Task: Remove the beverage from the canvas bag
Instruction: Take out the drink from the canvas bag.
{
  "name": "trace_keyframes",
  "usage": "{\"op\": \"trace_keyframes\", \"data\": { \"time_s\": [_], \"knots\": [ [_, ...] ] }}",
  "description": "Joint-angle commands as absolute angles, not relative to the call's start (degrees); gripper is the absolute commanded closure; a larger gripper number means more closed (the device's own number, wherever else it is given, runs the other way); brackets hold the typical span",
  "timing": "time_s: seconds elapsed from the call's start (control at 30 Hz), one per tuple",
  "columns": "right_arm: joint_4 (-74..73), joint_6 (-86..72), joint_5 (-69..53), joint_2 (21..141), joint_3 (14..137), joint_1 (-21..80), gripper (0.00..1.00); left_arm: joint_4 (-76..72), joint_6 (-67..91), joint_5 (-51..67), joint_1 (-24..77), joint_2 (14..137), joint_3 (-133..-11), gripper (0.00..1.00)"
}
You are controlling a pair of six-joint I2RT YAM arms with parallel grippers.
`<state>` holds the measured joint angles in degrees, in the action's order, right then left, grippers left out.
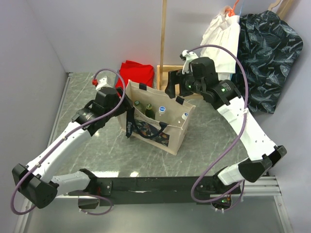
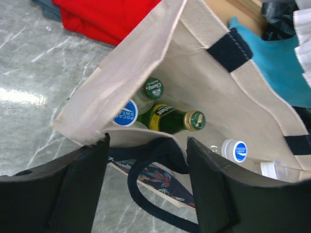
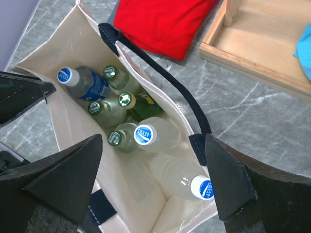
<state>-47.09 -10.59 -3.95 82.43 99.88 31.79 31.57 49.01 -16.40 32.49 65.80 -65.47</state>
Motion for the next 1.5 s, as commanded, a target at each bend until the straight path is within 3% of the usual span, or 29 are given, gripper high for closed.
{"op": "trace_keyframes", "data": {
  "time_s": [0.0, 0.07, 0.1, 0.2, 0.27, 0.3, 0.43, 0.83, 1.47],
  "knots": [
    [-44.56, -10.72, -4.57, 79.89, 99.14, 32.26, 0.08, 31.81, 49.31, -17.05, 33.66, 64.95, -65.39, 0.38],
    [-44.56, -10.55, -5.01, 80.07, 98.97, 32.43, 0.08, 32.60, 49.57, -17.40, 34.01, 64.95, -65.57, 0.47],
    [-44.73, -10.46, -5.18, 80.33, 98.96, 32.61, 0.08, 33.30, 49.57, -17.58, 34.36, 64.60, -65.39, 0.61],
    [-45.17, -10.28, -5.36, 81.03, 98.88, 32.78, 0.08, 33.84, 50.01, -18.02, 34.63, 63.55, -63.99, 0.76],
    [-45.53, -10.11, -5.45, 81.38, 99.23, 32.96, 0.09, 33.58, 50.54, -17.67, 34.63, 63.11, -62.50, 0.77],
    [-45.53, -10.11, -5.54, 81.56, 99.14, 33.13, 0.09, 33.40, 50.54, -17.49, 34.63, 62.84, -61.97, 0.85],
    [-45.44, -10.11, -5.89, 81.83, 98.88, 33.66, 0.09, 34.80, 51.68, -16.70, 34.98, 63.11, -59.77, 0.99],
    [-48.95, -9.14, -6.77, 82.00, 96.42, 37.88, 0.09, 40.25, 57.13, -16.35, 40.43, 59.94, -54.32, 0.99],
    [-46.06, -10.72, 1.67, 85.60, 88.77, 41.13, 0.15, 49.22, 61.61, -16.61, 44.30, 55.46, -48.96, 0.99]
  ]
}}
